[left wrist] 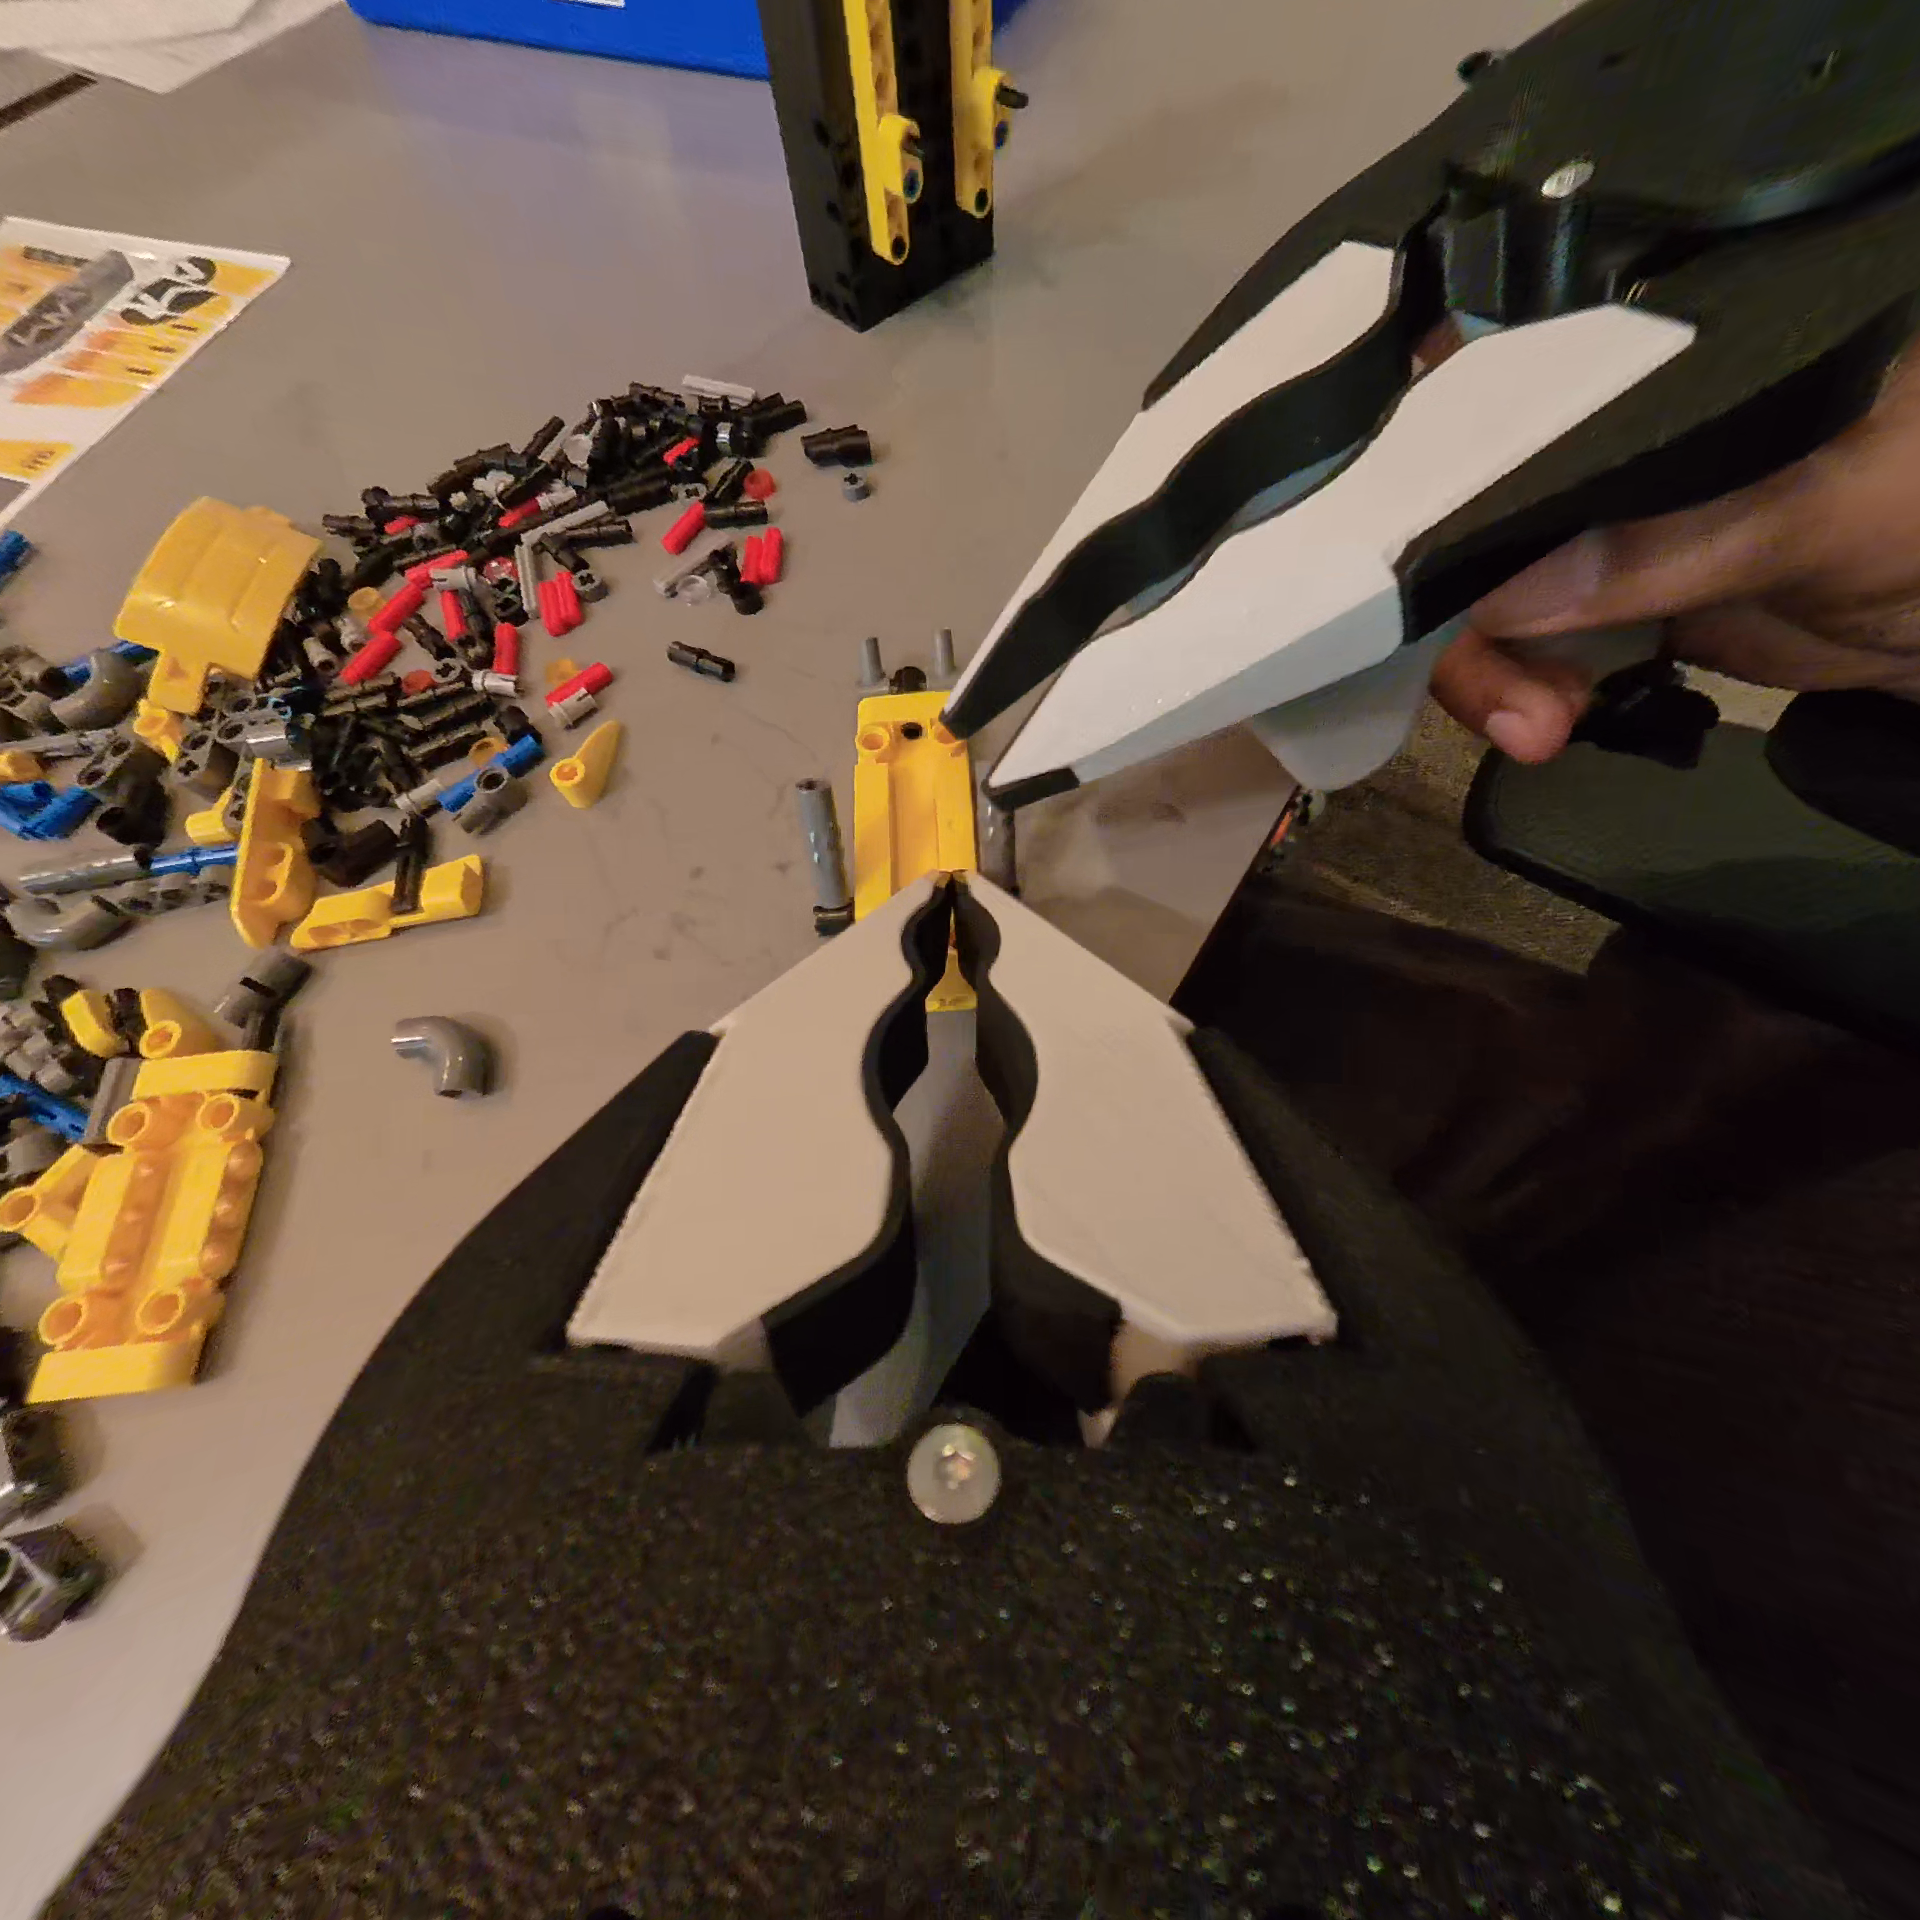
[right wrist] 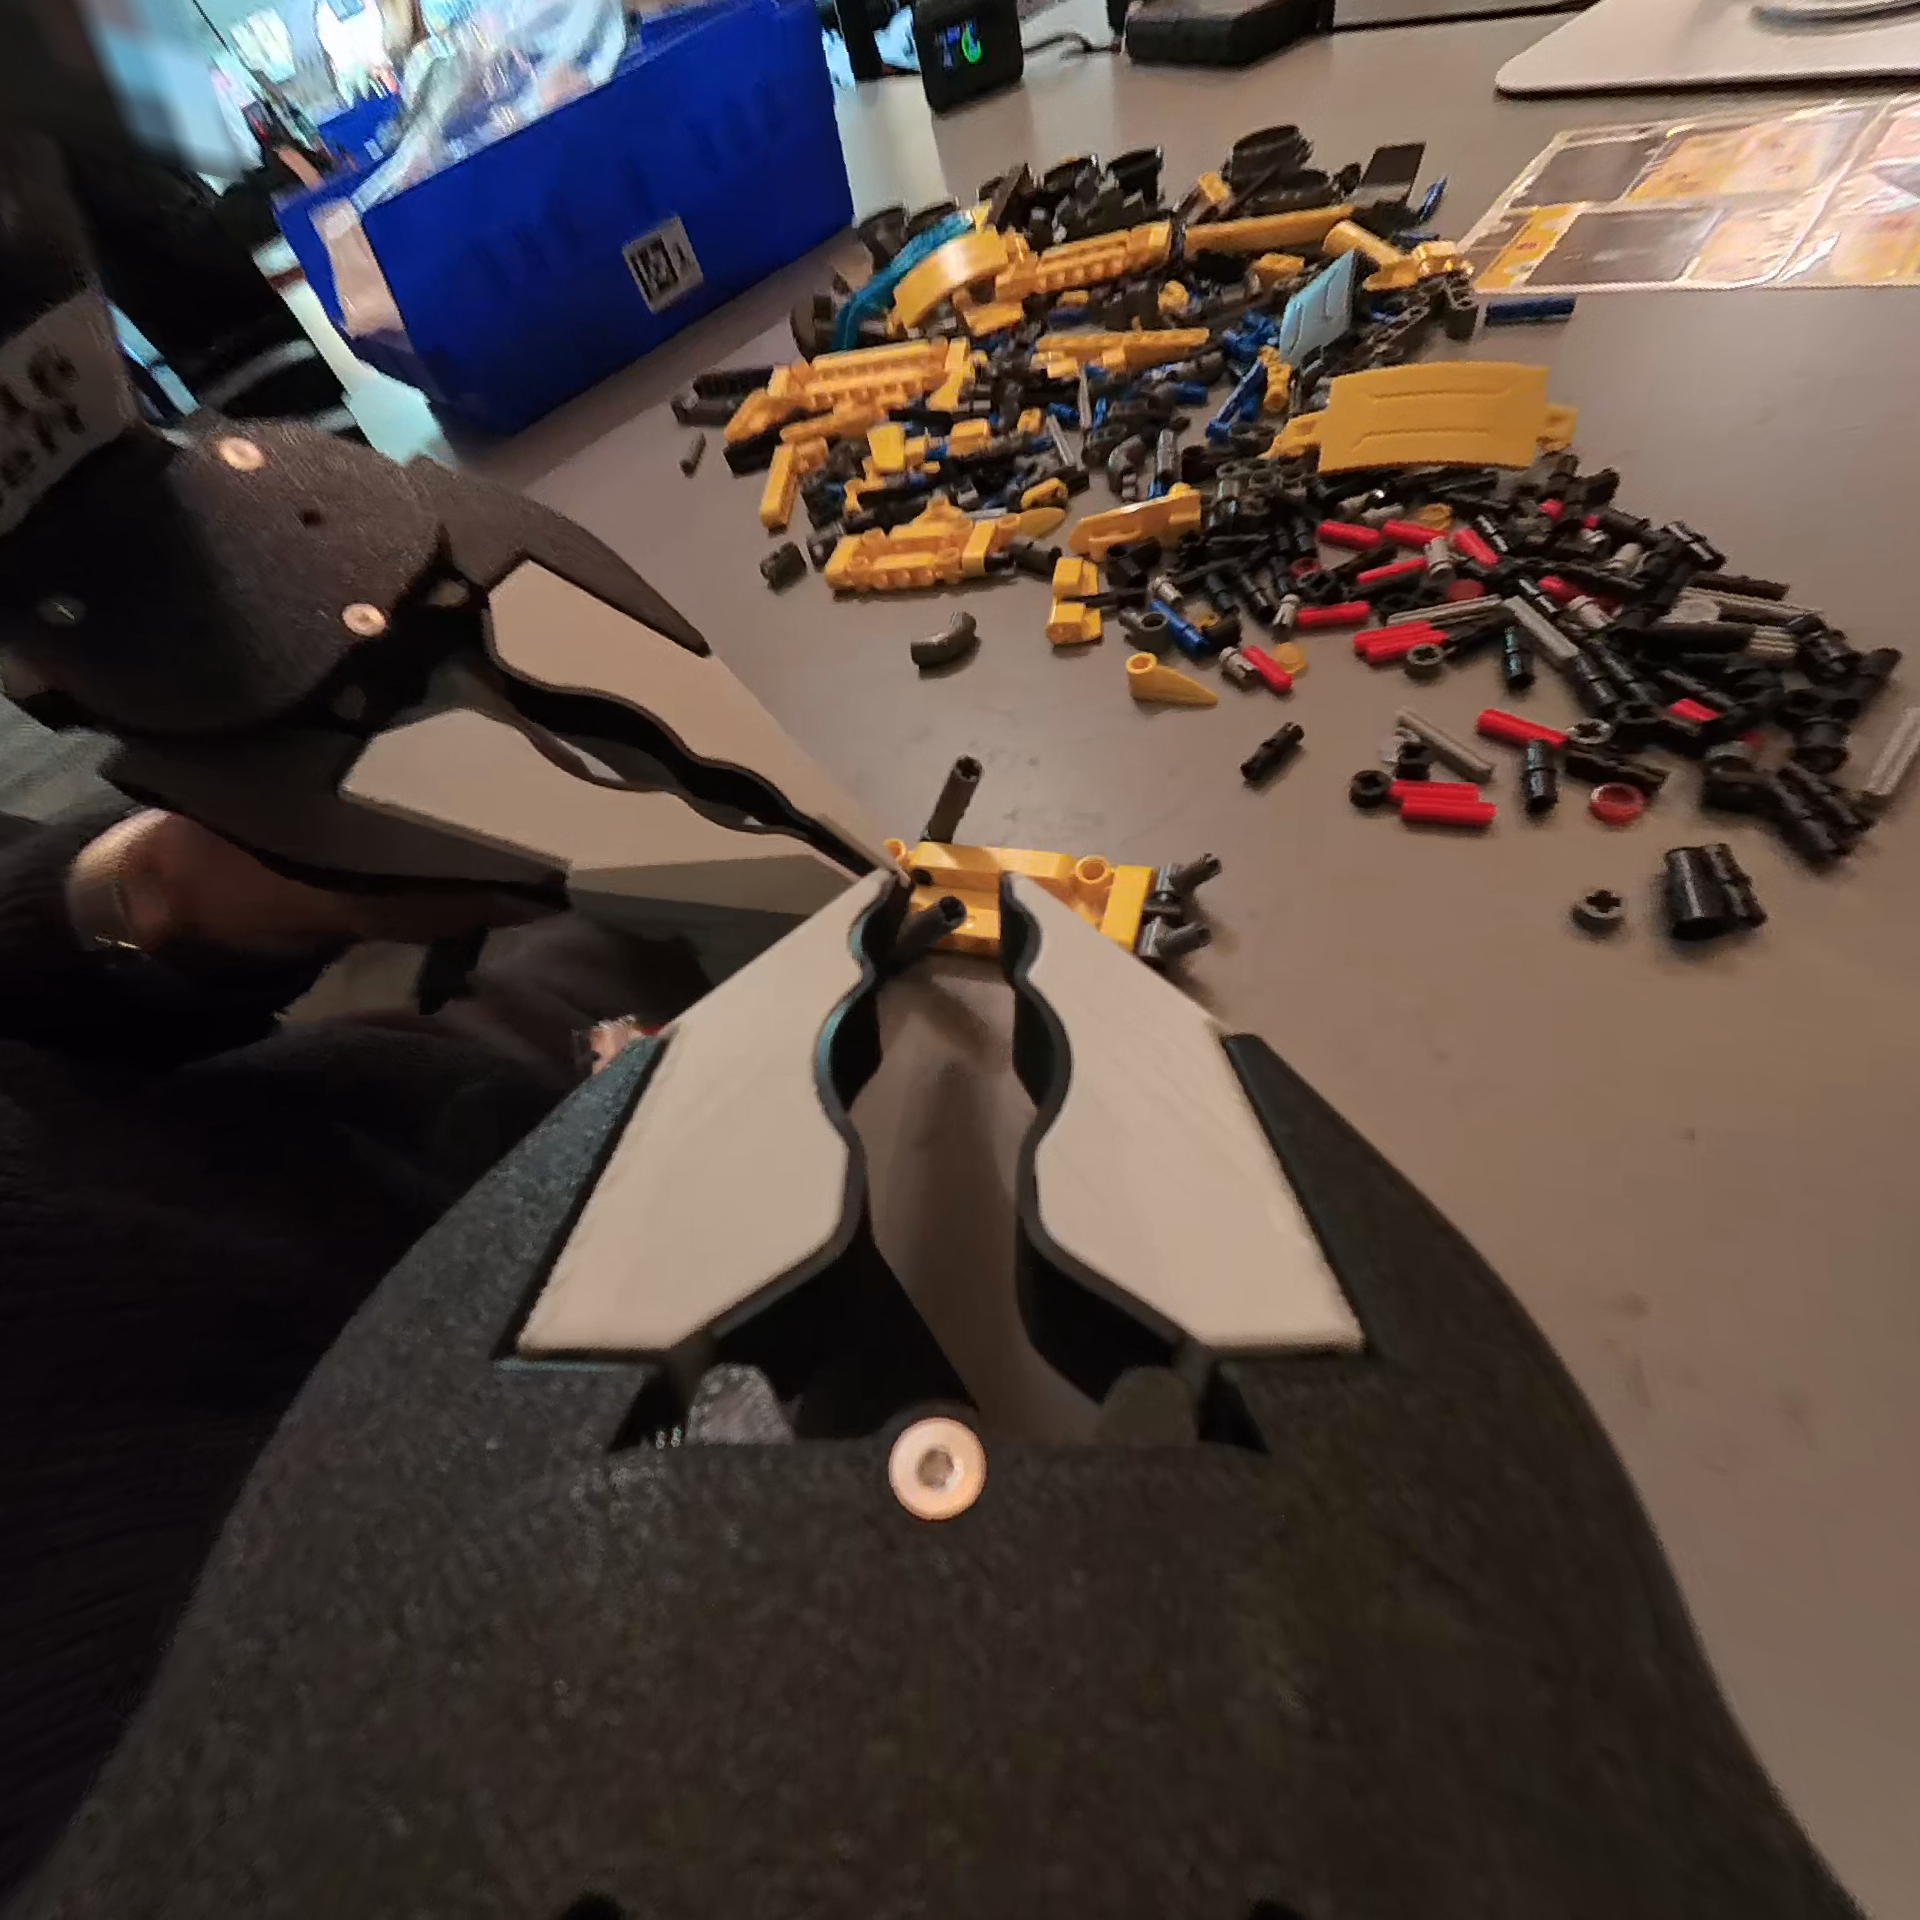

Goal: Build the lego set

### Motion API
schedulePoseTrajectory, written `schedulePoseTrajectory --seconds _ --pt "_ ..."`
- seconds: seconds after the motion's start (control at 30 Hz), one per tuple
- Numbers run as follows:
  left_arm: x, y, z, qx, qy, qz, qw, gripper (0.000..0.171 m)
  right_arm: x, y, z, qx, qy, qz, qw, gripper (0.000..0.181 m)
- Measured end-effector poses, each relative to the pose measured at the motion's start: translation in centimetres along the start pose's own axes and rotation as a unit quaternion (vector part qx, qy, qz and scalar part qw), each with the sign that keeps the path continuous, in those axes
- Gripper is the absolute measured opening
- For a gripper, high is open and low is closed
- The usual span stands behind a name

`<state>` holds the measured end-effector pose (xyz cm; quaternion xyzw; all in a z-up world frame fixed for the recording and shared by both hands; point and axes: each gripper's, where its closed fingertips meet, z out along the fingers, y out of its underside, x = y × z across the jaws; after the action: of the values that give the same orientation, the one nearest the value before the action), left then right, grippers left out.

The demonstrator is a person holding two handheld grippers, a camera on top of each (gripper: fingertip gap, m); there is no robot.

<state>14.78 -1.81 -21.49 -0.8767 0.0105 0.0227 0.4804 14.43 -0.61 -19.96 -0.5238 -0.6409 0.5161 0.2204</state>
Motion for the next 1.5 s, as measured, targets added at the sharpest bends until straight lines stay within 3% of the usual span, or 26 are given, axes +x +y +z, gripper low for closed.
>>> schedulePoseTrajectory --seconds 0.33,0.43,0.63,0.87,1.3,1.5 --pt "-0.1 -0.1 -0.5 0.009 -0.001 -0.002 1.000 0.000 0.0 -1.7 -0.1 0.024 -0.009 0.007 1.000 0.016" --pt "-0.7 -0.7 -1.0 0.029 -0.012 -0.009 0.999 0.000 -0.1 -1.9 0.5 0.007 -0.021 0.022 1.000 0.017" --pt "-0.6 0.2 -0.4 0.006 -0.004 -0.014 1.000 0.000 0.7 -1.0 0.6 -0.026 0.011 0.008 1.000 0.017" --pt "-0.5 0.4 -0.3 -0.007 0.000 -0.017 1.000 0.000 -0.8 0.1 -0.1 -0.010 -0.056 0.067 0.996 0.017" --pt "-0.6 0.4 -0.2 -0.011 -0.009 -0.019 1.000 0.000 -0.8 0.3 0.3 -0.035 -0.021 0.021 0.999 0.017" --pt "-0.5 0.5 -0.3 -0.014 -0.002 -0.027 1.000 0.000 -0.5 0.3 0.3 -0.038 0.000 0.007 0.999 0.006"
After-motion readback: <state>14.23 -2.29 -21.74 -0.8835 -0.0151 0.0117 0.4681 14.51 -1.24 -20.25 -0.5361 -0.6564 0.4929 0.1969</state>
